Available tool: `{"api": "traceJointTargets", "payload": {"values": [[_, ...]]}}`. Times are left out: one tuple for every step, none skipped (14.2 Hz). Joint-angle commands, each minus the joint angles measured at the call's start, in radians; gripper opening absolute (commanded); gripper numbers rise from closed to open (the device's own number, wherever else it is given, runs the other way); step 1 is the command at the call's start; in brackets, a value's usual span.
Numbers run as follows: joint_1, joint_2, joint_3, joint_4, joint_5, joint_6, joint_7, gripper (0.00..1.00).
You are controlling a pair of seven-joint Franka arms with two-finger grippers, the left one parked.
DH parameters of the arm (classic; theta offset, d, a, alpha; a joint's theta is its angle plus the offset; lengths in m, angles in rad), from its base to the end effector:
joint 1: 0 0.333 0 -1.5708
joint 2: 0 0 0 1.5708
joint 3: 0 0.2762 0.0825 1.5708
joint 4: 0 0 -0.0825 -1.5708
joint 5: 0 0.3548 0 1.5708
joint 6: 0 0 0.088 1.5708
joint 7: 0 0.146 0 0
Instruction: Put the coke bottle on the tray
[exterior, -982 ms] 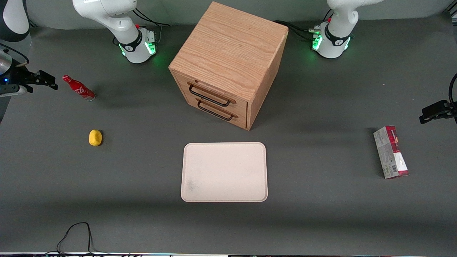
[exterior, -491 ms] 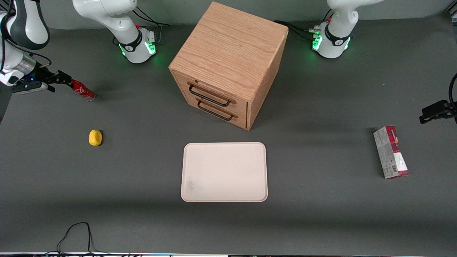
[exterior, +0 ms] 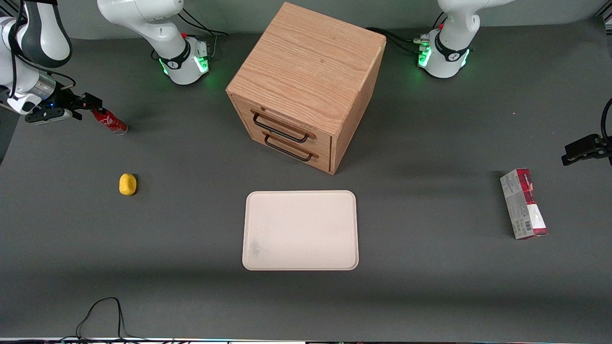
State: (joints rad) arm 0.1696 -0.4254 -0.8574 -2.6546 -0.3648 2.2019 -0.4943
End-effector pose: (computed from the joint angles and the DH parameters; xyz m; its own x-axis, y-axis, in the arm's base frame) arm 0.2979 -0.2259 0.2660 0.9902 0.1175 -0.0761 0.1094 -0.9887 -0.1027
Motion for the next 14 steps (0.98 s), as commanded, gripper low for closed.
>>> {"api": "traceJointTargets", "payload": {"values": [[0.004, -0.026, -0.017, -0.021, -0.046, 0.012, -0.004, 1.0], [0.002, -0.027, -0.021, -0.021, -0.054, 0.009, -0.003, 0.99], [0.001, -0.027, -0.031, -0.021, -0.055, 0.001, -0.003, 0.99], [-0.001, -0.027, -0.032, -0.021, -0.056, -0.005, -0.003, 0.95], [-0.001, -0.027, -0.035, -0.021, -0.056, -0.013, -0.003, 0.88], [0.001, -0.027, -0.037, -0.021, -0.056, -0.019, -0.004, 0.82], [-0.001, -0.027, -0.037, -0.021, -0.056, -0.021, -0.004, 0.79], [-0.001, -0.027, -0.037, -0.021, -0.056, -0.03, -0.004, 0.73], [-0.001, -0.027, -0.038, -0.021, -0.056, -0.033, -0.004, 0.63], [0.001, -0.027, -0.038, -0.019, -0.056, -0.034, -0.006, 0.48], [0.001, -0.027, -0.037, -0.019, -0.056, -0.033, -0.006, 0.34], [0.001, -0.026, -0.038, -0.019, -0.056, -0.034, -0.006, 0.24], [0.001, -0.024, -0.038, -0.019, -0.056, -0.036, -0.006, 0.15], [0.001, -0.021, -0.038, -0.018, -0.056, -0.047, -0.004, 0.09]]}}
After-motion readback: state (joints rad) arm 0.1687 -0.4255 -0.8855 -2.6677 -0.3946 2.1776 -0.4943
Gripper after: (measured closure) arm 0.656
